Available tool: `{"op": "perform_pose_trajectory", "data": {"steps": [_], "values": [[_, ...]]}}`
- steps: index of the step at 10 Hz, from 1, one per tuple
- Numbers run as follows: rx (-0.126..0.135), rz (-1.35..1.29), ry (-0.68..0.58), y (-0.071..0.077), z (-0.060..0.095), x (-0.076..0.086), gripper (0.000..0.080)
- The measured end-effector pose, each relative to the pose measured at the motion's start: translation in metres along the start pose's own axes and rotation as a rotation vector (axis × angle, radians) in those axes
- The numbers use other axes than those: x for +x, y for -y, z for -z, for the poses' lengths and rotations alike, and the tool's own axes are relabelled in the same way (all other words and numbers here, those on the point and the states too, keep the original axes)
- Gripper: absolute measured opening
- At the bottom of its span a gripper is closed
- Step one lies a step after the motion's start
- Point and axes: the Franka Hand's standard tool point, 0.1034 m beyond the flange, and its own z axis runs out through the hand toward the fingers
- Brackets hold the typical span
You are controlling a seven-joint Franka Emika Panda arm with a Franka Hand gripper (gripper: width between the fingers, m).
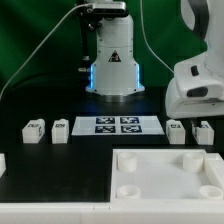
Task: Assemble one leg
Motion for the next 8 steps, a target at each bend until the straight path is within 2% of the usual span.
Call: {"op": "perform_pose_trajectory", "data": {"steps": [2,3,6,8], "values": [[-0.007,-0.063,0.202,0.001,-0.009,0.000,0.0648],[-0.005,-0.064,0.191,0.002,-0.019,0.005,0.0648],[-0.015,-0.073,0.192,-0.003,-0.045,-0.002,0.0648],[-0.021,-0.071,0.190,-0.003,-0.054,-0.005,0.0648]]}}
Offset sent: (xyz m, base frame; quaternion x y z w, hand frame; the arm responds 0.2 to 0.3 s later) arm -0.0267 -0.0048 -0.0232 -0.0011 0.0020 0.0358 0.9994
